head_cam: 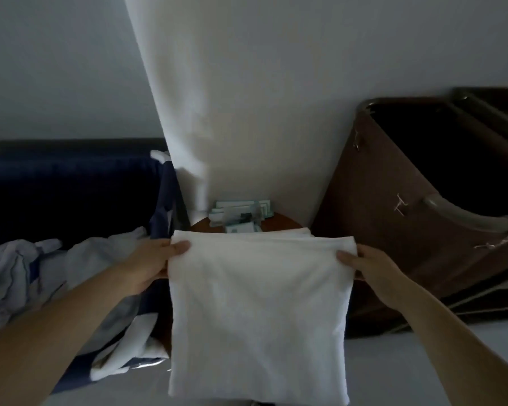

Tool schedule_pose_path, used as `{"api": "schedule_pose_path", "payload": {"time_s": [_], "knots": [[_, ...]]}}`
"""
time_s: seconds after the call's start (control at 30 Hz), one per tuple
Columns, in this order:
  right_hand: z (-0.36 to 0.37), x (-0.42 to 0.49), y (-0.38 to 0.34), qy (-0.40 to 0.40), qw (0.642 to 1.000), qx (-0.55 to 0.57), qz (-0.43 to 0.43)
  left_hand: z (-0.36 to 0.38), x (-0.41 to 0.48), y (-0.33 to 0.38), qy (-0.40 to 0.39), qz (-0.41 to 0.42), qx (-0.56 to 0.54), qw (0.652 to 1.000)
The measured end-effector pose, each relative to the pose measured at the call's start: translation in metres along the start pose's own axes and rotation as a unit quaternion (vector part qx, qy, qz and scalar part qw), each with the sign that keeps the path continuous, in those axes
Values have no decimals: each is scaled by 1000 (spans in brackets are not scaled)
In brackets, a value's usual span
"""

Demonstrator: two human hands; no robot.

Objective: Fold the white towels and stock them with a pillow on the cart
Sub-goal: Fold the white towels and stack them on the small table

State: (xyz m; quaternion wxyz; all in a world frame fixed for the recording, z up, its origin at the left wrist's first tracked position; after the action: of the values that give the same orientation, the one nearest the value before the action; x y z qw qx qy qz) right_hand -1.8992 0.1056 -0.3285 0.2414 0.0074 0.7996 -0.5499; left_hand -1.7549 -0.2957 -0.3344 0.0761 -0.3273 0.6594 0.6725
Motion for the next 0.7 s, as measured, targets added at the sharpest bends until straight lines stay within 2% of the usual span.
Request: {"api": "schedule_pose_path", "payload": {"time_s": [0.1,0.2,0.33,0.43,0.53,0.6,0.7], "knots": [[24,63,42,23,998,12,64,23,63,-29,71,-27,7,997],[46,99,88,54,990,12,127,43,104,-66,108,-74,14,991],[53,115,113,85,984,-11,153,51,129,-91,90,-93,35,991],[50,117,102,109,986,-7,129,43,132,-86,105,-41,64,992],[50,119,78,125,988,2,87,29,128,-75,184,45,114,975],[52,128,68,137,987,7,78,23,131,-71,216,73,153,962],[57,146,72,153,983,-44,96,30,150,-73,173,46,192,965]]}}
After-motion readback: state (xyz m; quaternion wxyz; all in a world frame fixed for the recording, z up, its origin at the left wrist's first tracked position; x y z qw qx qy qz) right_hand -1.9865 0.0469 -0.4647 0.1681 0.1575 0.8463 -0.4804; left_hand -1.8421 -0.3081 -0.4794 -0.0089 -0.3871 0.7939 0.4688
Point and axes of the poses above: each hand's wrist, its own x-axis towards the middle knuckle, its own z-axis out of the palm, y = z × x, the point moved 3 cm from there along x, towards the middle knuckle, and after that the axes turned 1 degree about y, right-handed, at the moved point
